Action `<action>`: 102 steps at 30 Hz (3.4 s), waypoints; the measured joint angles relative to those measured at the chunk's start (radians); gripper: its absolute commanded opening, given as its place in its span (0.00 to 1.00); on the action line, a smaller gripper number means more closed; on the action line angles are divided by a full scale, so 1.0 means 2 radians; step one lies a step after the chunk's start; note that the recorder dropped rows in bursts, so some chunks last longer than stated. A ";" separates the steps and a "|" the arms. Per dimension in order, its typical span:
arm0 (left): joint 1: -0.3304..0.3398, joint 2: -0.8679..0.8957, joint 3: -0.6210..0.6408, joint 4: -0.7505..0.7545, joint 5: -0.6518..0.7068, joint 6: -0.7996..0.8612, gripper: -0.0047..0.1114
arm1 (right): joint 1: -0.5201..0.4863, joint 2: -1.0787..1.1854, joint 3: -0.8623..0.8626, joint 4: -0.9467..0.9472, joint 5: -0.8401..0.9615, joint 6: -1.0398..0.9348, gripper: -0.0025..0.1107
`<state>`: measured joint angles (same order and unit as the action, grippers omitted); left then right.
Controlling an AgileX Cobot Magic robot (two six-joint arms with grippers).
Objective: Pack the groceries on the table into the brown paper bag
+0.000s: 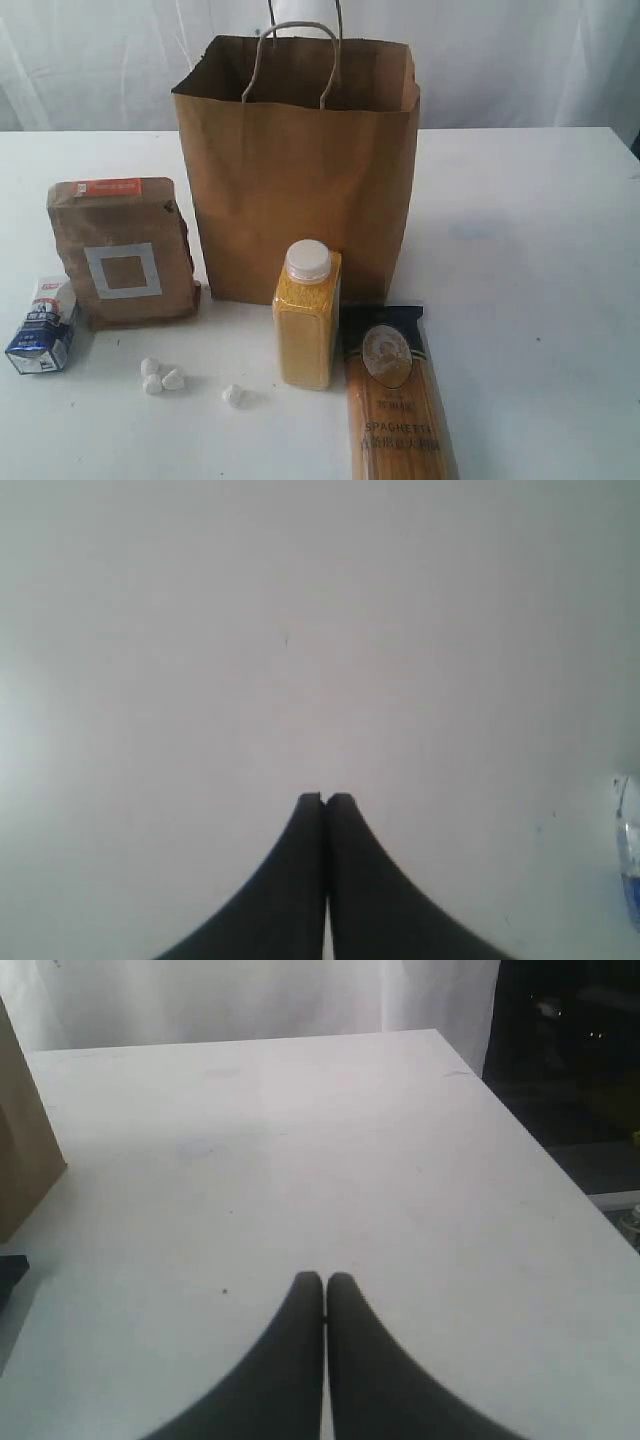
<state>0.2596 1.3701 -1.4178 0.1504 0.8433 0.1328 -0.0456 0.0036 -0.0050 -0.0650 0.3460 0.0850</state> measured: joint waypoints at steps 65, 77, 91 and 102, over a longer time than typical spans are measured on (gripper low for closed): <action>-0.083 -0.683 0.707 -0.028 -0.327 -0.184 0.04 | 0.000 0.000 0.000 0.000 0.000 0.000 0.02; -0.083 -0.683 0.707 -0.023 -0.345 -0.181 0.04 | 0.000 0.000 0.000 0.000 0.000 0.000 0.02; -0.083 -0.683 0.707 -0.022 -0.323 -0.145 0.04 | 0.000 0.000 0.001 -0.037 -0.160 -0.023 0.02; -0.083 -0.683 0.707 -0.023 -0.345 -0.145 0.04 | 0.000 0.003 -0.073 0.045 -0.493 0.069 0.02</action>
<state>0.0930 0.0043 -0.0040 0.1053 0.1537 -0.1568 -0.0456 0.0100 -0.1514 0.0245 -0.6395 0.2228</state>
